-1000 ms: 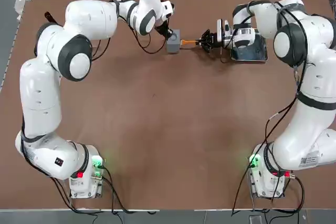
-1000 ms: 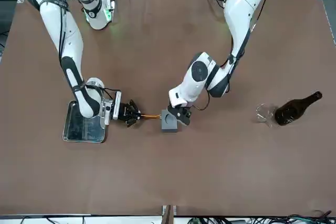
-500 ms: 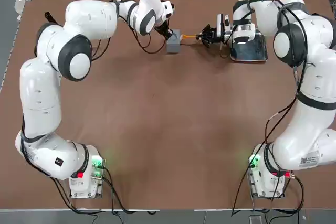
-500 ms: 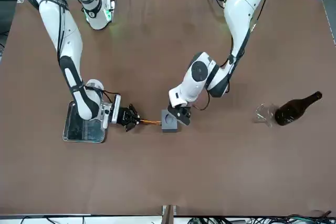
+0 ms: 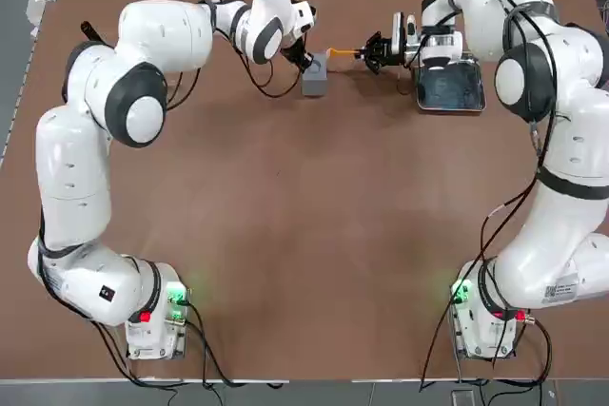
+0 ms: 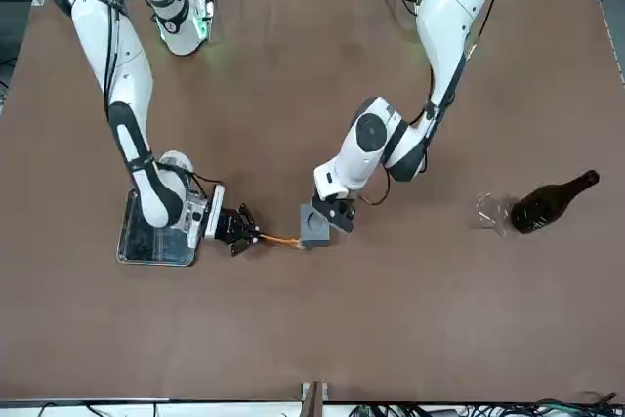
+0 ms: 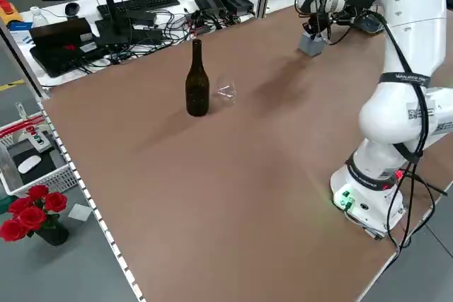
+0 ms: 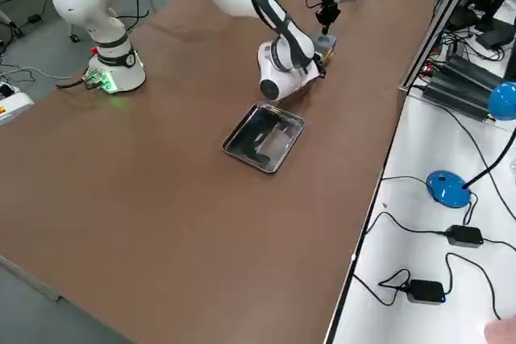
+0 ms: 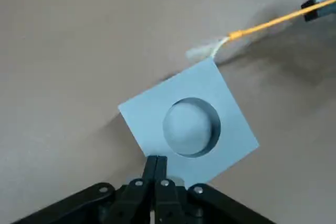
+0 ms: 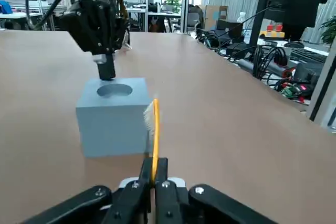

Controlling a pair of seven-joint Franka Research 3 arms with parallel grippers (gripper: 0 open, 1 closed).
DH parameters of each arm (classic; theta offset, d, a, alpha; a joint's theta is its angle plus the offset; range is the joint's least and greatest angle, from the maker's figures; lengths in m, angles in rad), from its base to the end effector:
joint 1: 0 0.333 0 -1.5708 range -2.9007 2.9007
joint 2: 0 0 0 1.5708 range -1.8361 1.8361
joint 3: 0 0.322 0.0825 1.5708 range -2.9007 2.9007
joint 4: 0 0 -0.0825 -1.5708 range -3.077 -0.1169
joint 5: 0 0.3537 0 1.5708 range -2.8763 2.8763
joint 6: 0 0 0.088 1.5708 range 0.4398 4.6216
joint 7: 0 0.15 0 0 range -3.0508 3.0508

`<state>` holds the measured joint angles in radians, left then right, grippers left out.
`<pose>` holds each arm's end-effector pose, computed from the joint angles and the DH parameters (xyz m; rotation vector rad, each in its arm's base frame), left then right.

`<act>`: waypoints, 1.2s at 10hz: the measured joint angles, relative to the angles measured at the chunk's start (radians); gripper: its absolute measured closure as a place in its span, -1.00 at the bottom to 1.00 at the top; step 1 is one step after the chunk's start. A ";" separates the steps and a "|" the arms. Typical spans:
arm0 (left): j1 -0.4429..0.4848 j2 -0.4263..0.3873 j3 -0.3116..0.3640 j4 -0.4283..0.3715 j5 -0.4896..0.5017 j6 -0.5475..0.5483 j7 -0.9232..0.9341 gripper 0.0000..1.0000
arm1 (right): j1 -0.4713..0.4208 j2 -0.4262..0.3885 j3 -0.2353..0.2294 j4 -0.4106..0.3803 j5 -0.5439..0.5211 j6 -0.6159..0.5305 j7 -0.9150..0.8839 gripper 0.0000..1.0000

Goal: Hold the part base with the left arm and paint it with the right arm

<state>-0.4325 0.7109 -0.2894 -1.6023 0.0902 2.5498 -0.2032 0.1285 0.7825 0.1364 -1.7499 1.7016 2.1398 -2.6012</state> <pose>0.5543 -0.4472 0.2361 2.8163 -0.7119 0.2725 0.6155 0.2399 0.1506 -1.5599 -1.3748 -1.2286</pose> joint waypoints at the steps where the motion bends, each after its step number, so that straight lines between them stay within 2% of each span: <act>1: 0.000 0.000 0.000 0.000 0.000 0.000 0.000 0.98 | 0.000 0.000 0.001 0.008 0.006 0.004 0.009 0.91; 4: 0.000 0.000 0.000 0.000 0.000 0.000 0.000 0.98 | 0.001 -0.001 -0.010 0.033 0.006 0.018 0.088 0.91; 6: 0.000 0.000 0.000 0.000 0.000 0.000 0.000 0.98 | 0.001 -0.019 -0.062 0.040 -0.040 0.021 0.201 0.91; 12: 0.000 0.000 0.000 0.000 0.000 0.000 0.000 0.98 | 0.002 -0.226 -0.226 0.022 -0.456 -0.007 0.871 0.91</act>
<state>-0.4326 0.7109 -0.2894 -1.6021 0.0902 2.5498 -0.2032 0.1307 0.5563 -0.0891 -1.7276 1.2457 2.1324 -1.7298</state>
